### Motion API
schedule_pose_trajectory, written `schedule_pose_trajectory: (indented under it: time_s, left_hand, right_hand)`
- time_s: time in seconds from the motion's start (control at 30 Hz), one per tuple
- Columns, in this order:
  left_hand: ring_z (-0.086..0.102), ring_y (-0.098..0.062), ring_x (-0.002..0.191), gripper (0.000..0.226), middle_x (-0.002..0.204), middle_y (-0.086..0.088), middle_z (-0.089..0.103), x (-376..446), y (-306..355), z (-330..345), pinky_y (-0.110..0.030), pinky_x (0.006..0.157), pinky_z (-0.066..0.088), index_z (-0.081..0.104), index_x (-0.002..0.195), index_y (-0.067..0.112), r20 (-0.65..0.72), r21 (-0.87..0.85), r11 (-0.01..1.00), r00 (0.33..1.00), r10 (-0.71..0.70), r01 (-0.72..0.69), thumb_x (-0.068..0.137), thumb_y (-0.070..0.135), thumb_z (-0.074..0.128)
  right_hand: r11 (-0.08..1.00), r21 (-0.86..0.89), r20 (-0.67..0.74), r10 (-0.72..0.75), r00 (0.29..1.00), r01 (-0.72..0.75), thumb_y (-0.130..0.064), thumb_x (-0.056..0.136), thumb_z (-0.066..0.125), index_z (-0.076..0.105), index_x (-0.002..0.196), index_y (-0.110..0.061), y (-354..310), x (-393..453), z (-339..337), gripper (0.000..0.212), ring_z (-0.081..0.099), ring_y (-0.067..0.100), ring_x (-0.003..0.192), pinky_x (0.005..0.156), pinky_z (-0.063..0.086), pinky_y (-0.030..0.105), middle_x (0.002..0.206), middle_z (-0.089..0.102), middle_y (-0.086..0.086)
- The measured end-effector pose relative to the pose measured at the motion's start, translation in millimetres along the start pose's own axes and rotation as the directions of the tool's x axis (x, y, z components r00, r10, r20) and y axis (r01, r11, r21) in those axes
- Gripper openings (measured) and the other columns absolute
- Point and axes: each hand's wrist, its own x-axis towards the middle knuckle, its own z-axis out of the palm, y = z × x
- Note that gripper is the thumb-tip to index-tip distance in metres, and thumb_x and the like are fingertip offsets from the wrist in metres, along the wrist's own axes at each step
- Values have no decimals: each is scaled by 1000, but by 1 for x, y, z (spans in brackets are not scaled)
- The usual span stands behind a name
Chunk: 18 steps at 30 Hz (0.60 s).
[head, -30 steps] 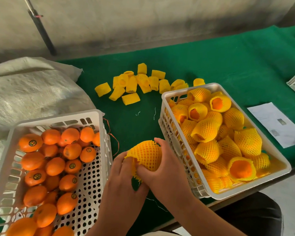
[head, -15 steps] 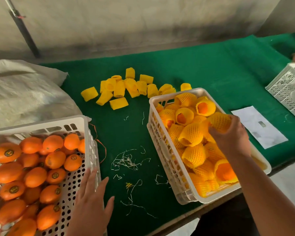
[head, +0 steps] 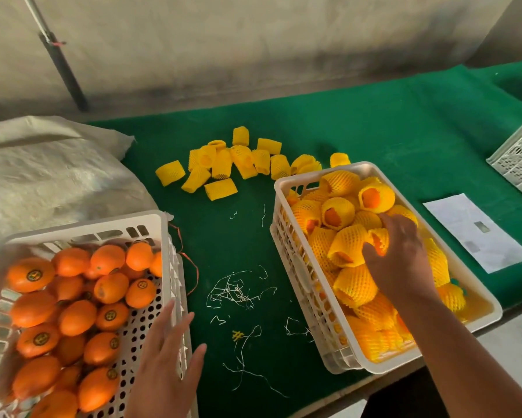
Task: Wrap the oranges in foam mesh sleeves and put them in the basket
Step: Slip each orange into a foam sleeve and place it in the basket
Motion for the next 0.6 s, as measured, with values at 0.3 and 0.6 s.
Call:
schedule_pose_trajectory:
  time_s: [0.3, 0.6]
  left_hand:
    - [47, -21, 137, 47, 154, -4, 47, 18, -87, -14, -36, 109, 44, 50, 146, 25, 367, 226, 903, 827, -426, 365, 103, 42, 57]
    - [56, -21, 129, 63, 144, 1, 57, -18, -107, 17, -38, 110, 48, 53, 145, 29, 817, 430, 897, 379, -434, 102, 88, 47, 75]
  right_hand:
    - [966, 149, 225, -243, 943, 213, -34, 96, 72, 53, 143, -22, -76, -57, 77, 52, 45, 17, 139, 108, 53, 42, 145, 49, -3]
    - [946, -100, 380, -249, 891, 307, -42, 92, 74, 59, 143, -27, -53, -87, 117, 55, 50, 21, 139, 116, 46, 43, 145, 57, -4]
